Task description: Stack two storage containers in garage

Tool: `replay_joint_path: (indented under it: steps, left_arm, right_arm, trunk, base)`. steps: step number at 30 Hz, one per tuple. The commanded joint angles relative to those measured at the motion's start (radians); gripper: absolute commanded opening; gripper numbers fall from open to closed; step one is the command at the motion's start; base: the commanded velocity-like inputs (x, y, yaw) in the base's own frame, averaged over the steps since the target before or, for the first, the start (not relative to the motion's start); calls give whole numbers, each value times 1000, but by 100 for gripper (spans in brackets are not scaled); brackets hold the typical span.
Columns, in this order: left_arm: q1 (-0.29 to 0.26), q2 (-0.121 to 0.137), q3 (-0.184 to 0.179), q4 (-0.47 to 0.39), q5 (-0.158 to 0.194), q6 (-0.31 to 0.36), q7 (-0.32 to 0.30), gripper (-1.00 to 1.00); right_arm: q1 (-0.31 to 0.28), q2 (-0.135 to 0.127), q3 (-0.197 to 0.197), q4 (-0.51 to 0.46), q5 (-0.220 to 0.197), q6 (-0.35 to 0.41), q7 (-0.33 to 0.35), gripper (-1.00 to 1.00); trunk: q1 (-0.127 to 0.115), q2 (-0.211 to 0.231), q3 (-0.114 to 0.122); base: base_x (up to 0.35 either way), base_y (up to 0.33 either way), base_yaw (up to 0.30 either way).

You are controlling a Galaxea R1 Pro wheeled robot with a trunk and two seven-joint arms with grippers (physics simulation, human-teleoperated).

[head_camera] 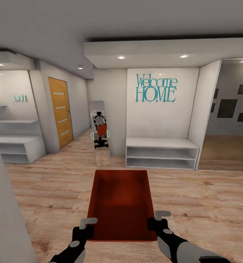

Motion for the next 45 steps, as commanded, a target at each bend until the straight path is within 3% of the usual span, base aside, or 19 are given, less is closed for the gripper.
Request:
replay_joint_path:
  steps: [1, 45]
  left_arm:
    - [-2, 0, 13, -2, -5, -49, 10, -100]
    - [-2, 0, 13, -2, -5, -50, 10, -100]
  right_arm:
    - [0, 0, -15, 4, -21, -6, -10, -100]
    - [0, -1, -16, 4, -28, -6, -9, -100]
  trunk:
    - [1, -1, -2]
    - [1, -1, -2]
  base:
    - [322, 0, 0]
    - [322, 0, 0]
